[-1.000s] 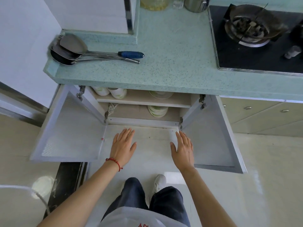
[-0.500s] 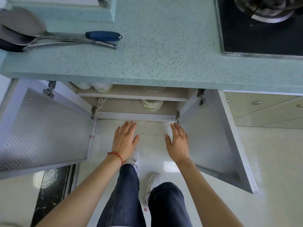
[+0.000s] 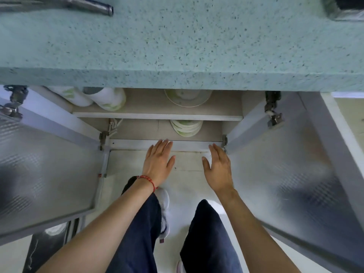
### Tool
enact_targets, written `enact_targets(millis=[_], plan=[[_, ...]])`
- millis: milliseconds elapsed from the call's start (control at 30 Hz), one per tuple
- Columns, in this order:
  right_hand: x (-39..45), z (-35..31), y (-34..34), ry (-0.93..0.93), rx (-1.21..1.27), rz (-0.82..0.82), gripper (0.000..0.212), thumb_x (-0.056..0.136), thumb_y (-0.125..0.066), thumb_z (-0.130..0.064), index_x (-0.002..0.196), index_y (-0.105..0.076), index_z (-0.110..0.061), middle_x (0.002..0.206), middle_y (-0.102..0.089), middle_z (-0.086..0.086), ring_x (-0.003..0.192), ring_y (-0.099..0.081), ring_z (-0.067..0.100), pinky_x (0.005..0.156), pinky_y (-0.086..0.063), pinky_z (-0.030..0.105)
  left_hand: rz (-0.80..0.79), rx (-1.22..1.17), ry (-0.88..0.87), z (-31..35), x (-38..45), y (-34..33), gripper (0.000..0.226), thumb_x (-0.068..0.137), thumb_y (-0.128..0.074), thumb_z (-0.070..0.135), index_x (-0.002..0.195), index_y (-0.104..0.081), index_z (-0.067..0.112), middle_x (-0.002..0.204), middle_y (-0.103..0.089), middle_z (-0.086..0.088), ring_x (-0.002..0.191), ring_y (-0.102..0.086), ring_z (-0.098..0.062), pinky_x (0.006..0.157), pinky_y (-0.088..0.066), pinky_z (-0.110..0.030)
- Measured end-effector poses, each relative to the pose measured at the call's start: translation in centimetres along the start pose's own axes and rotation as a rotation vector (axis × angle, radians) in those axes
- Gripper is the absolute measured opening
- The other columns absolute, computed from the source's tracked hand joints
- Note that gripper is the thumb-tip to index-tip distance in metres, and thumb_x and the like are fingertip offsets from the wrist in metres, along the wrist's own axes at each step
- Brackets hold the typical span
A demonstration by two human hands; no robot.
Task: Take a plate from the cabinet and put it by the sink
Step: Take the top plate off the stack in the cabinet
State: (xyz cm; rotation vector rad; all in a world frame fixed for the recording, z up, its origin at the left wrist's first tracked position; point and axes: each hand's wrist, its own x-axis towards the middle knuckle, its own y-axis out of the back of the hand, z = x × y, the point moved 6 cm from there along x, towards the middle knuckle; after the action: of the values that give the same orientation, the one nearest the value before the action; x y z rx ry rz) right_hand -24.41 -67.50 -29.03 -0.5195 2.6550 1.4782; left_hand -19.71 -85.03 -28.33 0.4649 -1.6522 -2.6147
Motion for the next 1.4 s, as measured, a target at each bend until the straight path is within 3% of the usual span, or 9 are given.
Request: enact_targets(millis=[100,233,433,567,667,867,1000,1233,1400], plan=[[2.3,1.5,-2.7,0.005,0.018,0.014,0.046,0.093,-0.049,-0.018,0.134,-0.041,-0.001,0.143,-0.041,0.02,0.135,-0.035,0.034,0.112,-0.024,0.04,-0.028,0.006,-0.002,-1.6,2.2,-3.2,0.053,0.093,-0.03,0.036,0.14,-0.03,0.011,0.15,-0.032,-0.01,0.141,-0.022,-0.025,0.116,-0.013,-0.038],[5.7,3.5,-6.1,0.048,-0.01,0.068,0.043,0.09,-0.054,-0.015,0.129,-0.047,0.002,0.136,-0.049,0.023,0.128,-0.044,0.038,0.108,-0.031,0.046,0.009,0.03,-0.05,-3.0,5.7,-6.9,0.074,0.081,-0.008,0.05,0.14,-0.029,0.009,0.15,-0.032,-0.011,0.141,-0.022,-0.026,0.115,-0.013,-0.038],[11.3,6.9,-11.5,0.134,-0.081,0.135,0.042,0.082,-0.054,-0.017,0.118,-0.056,0.005,0.12,-0.06,0.027,0.11,-0.057,0.044,0.095,-0.043,0.055,0.017,0.076,-0.074,-5.9,11.4,-13.2,0.073,0.083,-0.006,0.048,0.142,-0.025,0.01,0.152,-0.027,-0.011,0.143,-0.017,-0.025,0.116,-0.011,-0.041],[14.5,8.8,-15.0,0.172,-0.133,0.149,0.044,0.081,-0.052,-0.022,0.116,-0.057,0.004,0.118,-0.062,0.027,0.108,-0.058,0.044,0.092,-0.044,0.055,0.021,0.073,-0.04,-8.2,14.6,-17.2,0.053,0.096,-0.029,0.034,0.143,-0.021,0.011,0.154,-0.022,-0.008,0.144,-0.012,-0.022,0.118,-0.008,-0.039],[16.4,9.8,-17.6,0.209,-0.136,0.133,0.051,0.084,-0.041,-0.03,0.118,-0.056,0.004,0.12,-0.061,0.026,0.112,-0.056,0.043,0.095,-0.043,0.055,0.047,0.069,-0.022,-9.2,16.4,-19.3,0.053,0.096,-0.031,0.033,0.143,-0.021,0.011,0.154,-0.022,-0.009,0.143,-0.013,-0.023,0.117,-0.009,-0.04],[18.7,11.4,-21.0,0.209,-0.074,0.142,0.052,0.087,-0.042,-0.032,0.126,-0.05,0.002,0.132,-0.053,0.024,0.123,-0.048,0.04,0.105,-0.037,0.051,0.13,0.065,-0.035,-10.2,19.8,-21.7,0.053,0.095,-0.033,0.033,0.142,-0.025,0.01,0.151,-0.028,-0.011,0.141,-0.02,-0.025,0.116,-0.017,-0.042],[20.8,12.3,-22.2,0.151,0.011,0.153,0.058,0.085,-0.04,-0.034,0.131,-0.045,0.001,0.137,-0.048,0.022,0.129,-0.042,0.035,0.11,-0.03,0.044,0.194,0.008,-0.014,-11.5,21.7,-22.6,0.052,0.095,-0.034,0.034,0.14,-0.029,0.008,0.148,-0.034,-0.012,0.139,-0.025,-0.027,0.115,-0.021,-0.043],[24.6,13.6,-24.1,0.098,0.064,0.207,0.055,0.091,-0.051,-0.034,0.135,-0.04,-0.004,0.141,-0.045,0.017,0.133,-0.038,0.031,0.111,-0.032,0.039,0.29,-0.184,0.068,-13.4,24.8,-23.5,0.05,0.094,-0.04,0.03,0.137,-0.034,0.005,0.145,-0.039,-0.015,0.135,-0.033,-0.029,0.112,-0.029,-0.042],[27.2,15.1,-24.8,-0.001,0.191,0.309,0.058,0.088,-0.052,-0.042,0.134,-0.042,-0.008,0.137,-0.05,0.015,0.125,-0.046,0.031,0.101,-0.042,0.043,0.311,-0.431,0.188,-15.1,27.3,-25.2,0.051,0.092,-0.042,0.032,0.134,-0.039,0.004,0.14,-0.044,-0.018,0.131,-0.038,-0.032,0.108,-0.035,-0.046]])
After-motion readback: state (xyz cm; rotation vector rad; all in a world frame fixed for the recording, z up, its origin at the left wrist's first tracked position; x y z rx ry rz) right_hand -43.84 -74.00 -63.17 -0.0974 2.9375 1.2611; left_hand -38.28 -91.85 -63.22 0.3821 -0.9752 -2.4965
